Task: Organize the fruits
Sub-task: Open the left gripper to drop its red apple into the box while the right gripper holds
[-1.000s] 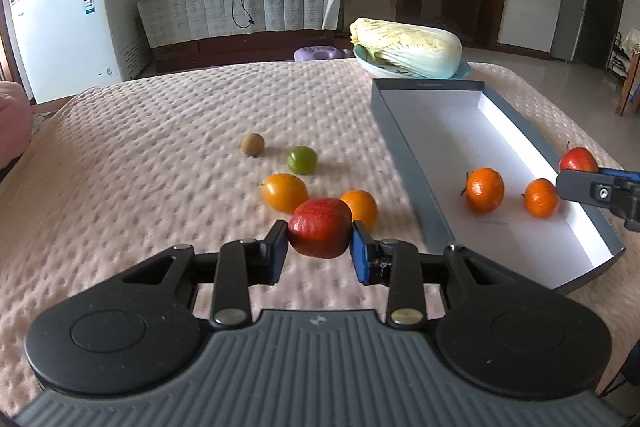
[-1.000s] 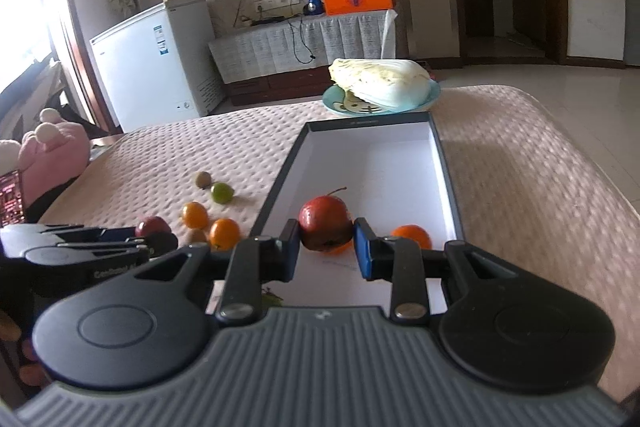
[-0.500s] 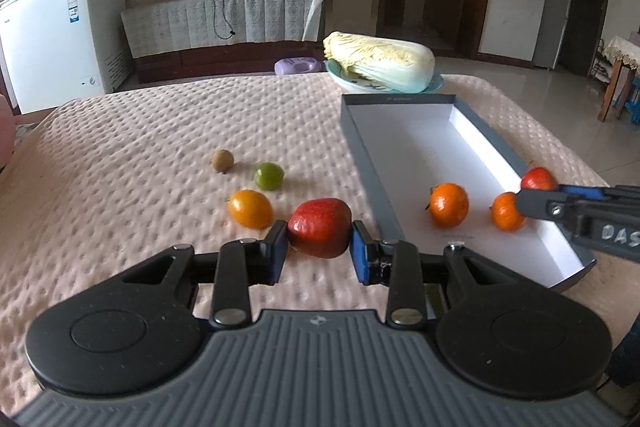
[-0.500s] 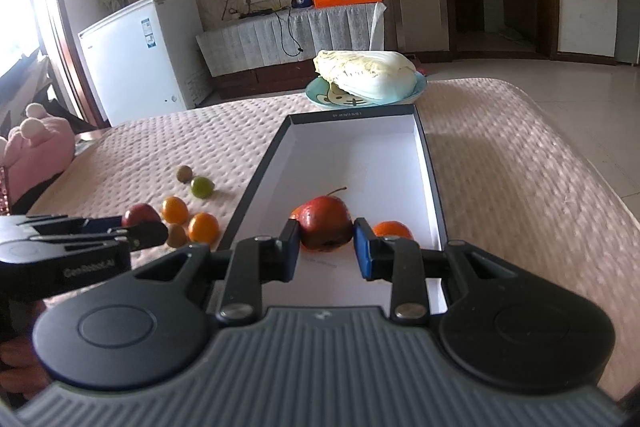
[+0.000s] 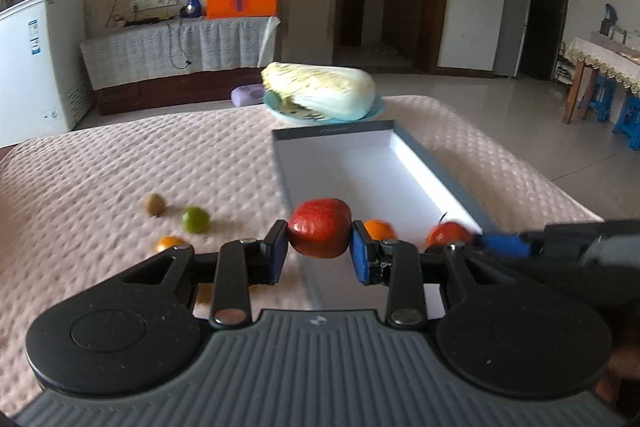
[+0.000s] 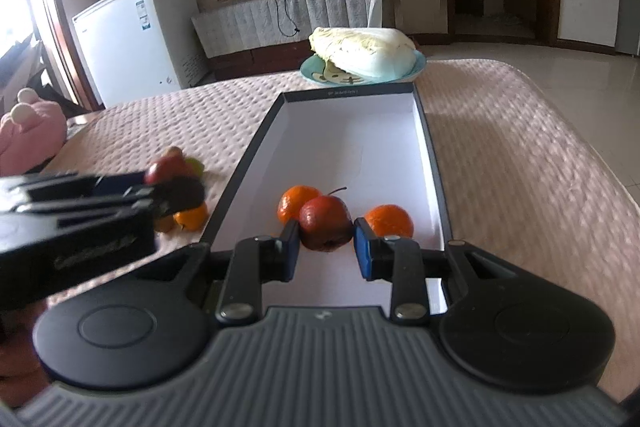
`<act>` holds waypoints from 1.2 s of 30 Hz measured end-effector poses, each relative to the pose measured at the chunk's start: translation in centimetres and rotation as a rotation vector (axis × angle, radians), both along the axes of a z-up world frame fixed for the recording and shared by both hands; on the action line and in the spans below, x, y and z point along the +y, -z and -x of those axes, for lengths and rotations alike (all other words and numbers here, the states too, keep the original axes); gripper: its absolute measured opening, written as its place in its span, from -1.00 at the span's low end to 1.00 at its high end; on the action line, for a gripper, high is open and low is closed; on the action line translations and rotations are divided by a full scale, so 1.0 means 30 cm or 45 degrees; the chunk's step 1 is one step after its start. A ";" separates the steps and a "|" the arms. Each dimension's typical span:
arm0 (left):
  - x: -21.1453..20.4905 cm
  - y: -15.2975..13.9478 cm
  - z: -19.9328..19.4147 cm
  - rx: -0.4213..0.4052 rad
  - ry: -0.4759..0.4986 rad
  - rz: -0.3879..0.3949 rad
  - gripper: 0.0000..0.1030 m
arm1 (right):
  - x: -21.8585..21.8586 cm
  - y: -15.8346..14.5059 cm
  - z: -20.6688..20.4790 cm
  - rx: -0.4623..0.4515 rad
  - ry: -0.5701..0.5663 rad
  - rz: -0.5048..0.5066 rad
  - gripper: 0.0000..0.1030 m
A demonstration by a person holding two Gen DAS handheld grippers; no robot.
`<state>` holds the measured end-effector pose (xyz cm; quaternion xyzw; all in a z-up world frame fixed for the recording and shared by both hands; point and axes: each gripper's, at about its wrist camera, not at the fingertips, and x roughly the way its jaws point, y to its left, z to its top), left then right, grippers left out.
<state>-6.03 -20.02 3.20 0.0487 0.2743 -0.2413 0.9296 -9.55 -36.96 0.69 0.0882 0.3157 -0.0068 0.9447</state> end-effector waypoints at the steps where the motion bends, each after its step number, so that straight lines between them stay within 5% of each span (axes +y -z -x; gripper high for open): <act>1: -0.016 0.001 -0.009 -0.003 0.005 -0.002 -0.25 | 0.002 0.002 -0.001 0.007 -0.003 0.004 -0.37; 22: -0.233 0.072 -0.215 0.104 0.037 0.041 -0.23 | -0.004 0.032 -0.021 0.079 0.002 -0.012 -0.38; 24: -0.233 0.075 -0.220 0.113 0.045 0.045 -0.16 | -0.006 0.035 -0.023 0.082 0.006 -0.012 -0.38; 26: -0.228 0.070 -0.213 0.100 0.046 0.041 0.24 | -0.005 0.035 -0.023 0.078 0.008 -0.009 -0.38; 28: -0.219 0.059 -0.196 0.055 0.040 0.032 0.38 | 0.002 0.035 -0.022 0.079 0.008 -0.011 -0.38; 36: -0.087 -0.011 -0.134 0.024 -0.033 0.081 0.39 | 0.024 0.038 -0.052 0.071 0.032 -0.003 -0.37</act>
